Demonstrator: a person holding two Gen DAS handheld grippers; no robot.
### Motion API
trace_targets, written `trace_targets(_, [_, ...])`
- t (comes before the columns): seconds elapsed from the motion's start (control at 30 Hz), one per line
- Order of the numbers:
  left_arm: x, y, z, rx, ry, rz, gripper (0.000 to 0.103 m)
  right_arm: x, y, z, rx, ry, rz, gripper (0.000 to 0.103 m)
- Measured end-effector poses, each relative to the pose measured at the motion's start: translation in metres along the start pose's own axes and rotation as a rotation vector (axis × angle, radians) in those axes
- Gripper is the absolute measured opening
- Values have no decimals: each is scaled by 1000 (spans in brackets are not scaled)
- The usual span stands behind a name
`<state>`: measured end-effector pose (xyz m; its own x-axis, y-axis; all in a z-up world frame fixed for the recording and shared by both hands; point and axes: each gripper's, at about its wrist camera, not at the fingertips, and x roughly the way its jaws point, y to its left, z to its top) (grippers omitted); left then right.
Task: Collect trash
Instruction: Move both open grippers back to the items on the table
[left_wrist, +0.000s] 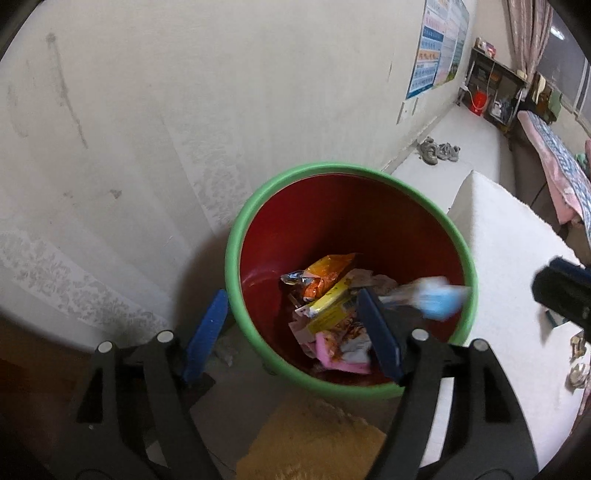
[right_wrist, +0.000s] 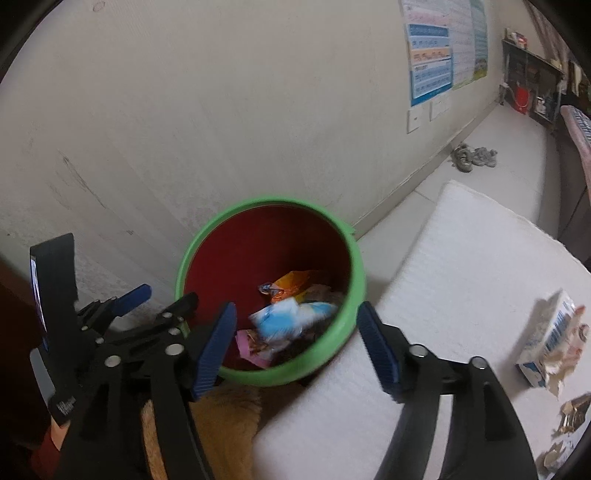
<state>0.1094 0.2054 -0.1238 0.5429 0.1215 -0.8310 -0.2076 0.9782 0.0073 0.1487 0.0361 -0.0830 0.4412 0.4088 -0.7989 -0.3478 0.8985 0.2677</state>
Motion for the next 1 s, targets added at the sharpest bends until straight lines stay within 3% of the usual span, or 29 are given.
trace_targets(0.17, [-19, -3, -11, -7, -19, 9, 72, -25, -51, -43, 90, 1, -93, 71])
trace_targets(0.27, [-24, -9, -16, -7, -13, 9, 72, -50, -106, -87, 218, 8, -189, 71])
trace_targets(0.47, [-35, -60, -36, 97, 20, -15, 72, -107, -207, -161, 413, -8, -426, 71])
trace_targets(0.57, [-38, -89, -44, 138, 36, -52, 72, -133, -258, -192, 556, -30, -493, 75])
trace_targets(0.73, [-54, -160, -59, 261, 40, -148, 72, -144, -297, -210, 644, -38, -466, 88])
trace_targets(0.9, [-71, -228, -68, 379, 18, -229, 75, -122, -310, -214, 633, -24, -378, 86])
trace_targets(1.0, [-77, -262, -69, 453, 2, -260, 76, -124, -308, -215, 622, -53, -353, 75])
